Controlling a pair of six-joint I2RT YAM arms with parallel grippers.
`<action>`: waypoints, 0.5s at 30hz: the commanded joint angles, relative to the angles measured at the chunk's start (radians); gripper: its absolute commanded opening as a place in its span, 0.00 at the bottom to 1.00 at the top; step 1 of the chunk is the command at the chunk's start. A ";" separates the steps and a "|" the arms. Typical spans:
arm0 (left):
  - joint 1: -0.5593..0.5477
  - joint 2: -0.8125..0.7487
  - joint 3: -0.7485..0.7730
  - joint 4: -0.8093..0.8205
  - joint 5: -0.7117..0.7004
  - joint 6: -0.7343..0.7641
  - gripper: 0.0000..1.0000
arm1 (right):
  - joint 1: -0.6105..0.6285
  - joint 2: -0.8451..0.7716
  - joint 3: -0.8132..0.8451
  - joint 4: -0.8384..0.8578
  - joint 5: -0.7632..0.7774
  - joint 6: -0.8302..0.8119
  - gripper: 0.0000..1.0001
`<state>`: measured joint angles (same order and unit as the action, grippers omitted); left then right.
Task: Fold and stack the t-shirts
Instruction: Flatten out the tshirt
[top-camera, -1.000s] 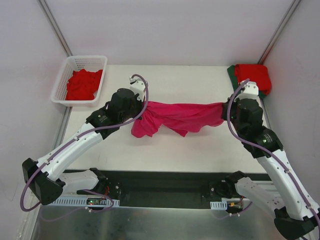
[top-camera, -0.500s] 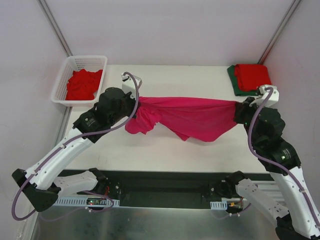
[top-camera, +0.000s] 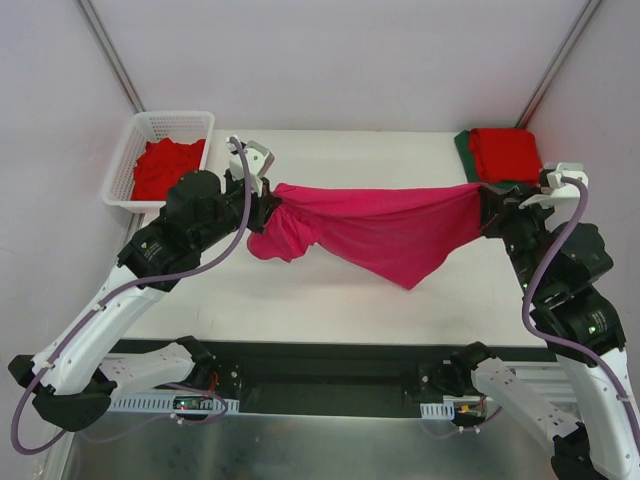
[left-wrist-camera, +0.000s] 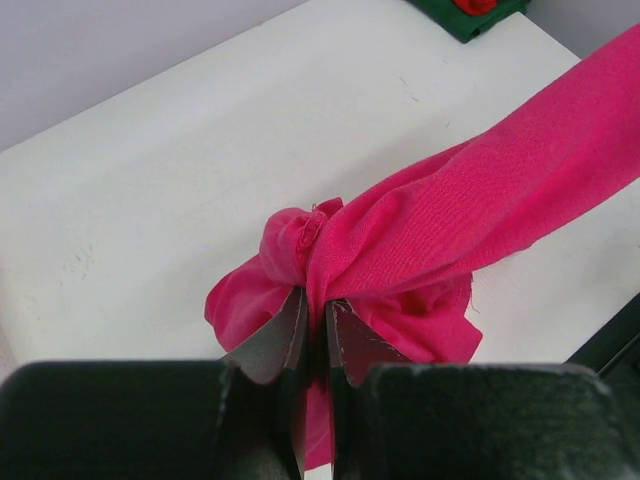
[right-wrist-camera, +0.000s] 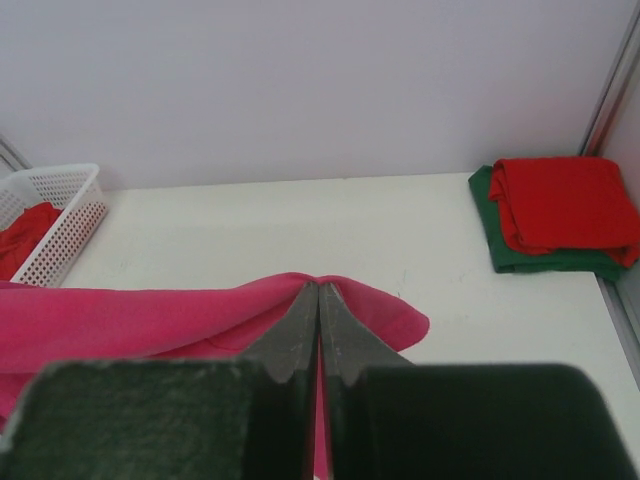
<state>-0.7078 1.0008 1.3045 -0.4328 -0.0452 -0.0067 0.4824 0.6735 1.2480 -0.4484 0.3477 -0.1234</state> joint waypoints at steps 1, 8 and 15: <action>-0.004 -0.027 0.039 0.009 0.022 0.028 0.05 | 0.001 0.001 0.056 0.086 -0.035 -0.041 0.01; -0.004 -0.028 0.038 0.003 0.005 0.043 0.07 | 0.001 0.001 0.064 0.096 -0.032 -0.058 0.01; -0.004 -0.016 0.015 0.003 -0.047 0.071 0.10 | 0.002 0.008 0.077 0.097 0.002 -0.088 0.01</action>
<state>-0.7078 0.9936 1.3045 -0.4625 -0.0425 0.0326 0.4824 0.6769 1.2755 -0.4152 0.3248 -0.1753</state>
